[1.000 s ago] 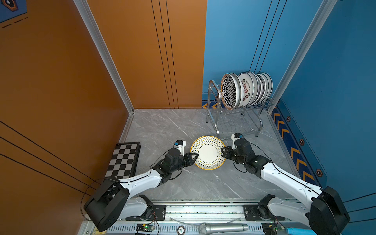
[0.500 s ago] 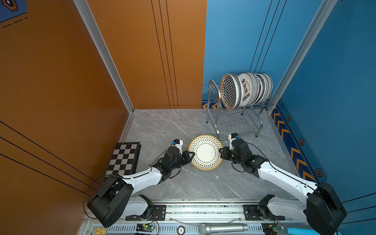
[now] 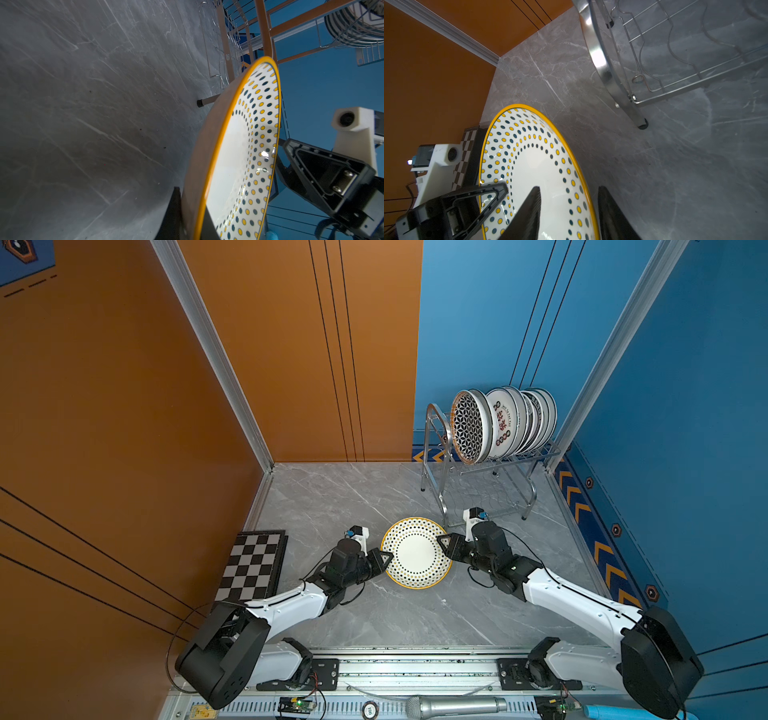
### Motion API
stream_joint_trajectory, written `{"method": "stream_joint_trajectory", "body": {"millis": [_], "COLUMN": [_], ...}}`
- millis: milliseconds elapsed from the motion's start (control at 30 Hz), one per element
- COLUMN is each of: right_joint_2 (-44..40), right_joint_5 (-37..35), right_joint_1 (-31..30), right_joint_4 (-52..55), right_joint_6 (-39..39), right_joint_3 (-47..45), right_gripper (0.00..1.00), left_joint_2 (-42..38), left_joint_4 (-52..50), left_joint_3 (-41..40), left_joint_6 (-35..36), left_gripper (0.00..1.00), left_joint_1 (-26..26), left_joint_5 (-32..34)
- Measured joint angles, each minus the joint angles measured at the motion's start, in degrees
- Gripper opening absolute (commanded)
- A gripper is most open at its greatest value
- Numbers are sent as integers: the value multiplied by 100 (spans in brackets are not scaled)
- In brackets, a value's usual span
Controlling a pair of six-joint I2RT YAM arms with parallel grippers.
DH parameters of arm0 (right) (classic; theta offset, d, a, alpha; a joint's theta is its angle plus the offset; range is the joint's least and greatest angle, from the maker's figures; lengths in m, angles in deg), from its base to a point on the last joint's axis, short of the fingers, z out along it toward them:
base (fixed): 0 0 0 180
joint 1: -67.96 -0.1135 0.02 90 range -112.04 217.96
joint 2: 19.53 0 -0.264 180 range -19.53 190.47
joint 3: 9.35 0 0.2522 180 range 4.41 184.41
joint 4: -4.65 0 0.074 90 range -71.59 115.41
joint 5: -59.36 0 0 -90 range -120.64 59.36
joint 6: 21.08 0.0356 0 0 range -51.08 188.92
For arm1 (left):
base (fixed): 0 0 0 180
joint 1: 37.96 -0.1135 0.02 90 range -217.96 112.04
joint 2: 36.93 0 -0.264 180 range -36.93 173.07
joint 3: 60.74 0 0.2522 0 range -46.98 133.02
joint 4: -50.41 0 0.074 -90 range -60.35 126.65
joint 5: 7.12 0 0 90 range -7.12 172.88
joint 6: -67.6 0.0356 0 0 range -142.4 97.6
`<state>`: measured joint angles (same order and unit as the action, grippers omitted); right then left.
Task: Unload the plates from the dish rack
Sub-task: Place a plate at the top-left of the table.
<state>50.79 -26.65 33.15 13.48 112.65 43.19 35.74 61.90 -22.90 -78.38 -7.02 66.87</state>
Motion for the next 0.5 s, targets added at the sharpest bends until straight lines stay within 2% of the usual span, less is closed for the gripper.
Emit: {"method": "stream_joint_trajectory", "body": {"millis": [200, 367, 500], "right_joint_2": [-2, -2, -4], "right_joint_5": [-28, -70, -103], "right_joint_1": [-2, -2, -28], "right_joint_4": [-70, -66, -61], "right_joint_6": [-24, -74, -240], "right_joint_3": [31, 31, 31], "right_gripper": [62, 64, 67], "left_joint_2": [-584, -1250, -1384], "left_joint_4": [-879, -1670, -2380], "left_joint_3": [-68, -24, 210], "left_joint_6": [199, 546, 907], "left_gripper": [0, 0, 0], "left_joint_1": [-476, -1318, -2004], "left_joint_5": [-85, -74, 24]}}
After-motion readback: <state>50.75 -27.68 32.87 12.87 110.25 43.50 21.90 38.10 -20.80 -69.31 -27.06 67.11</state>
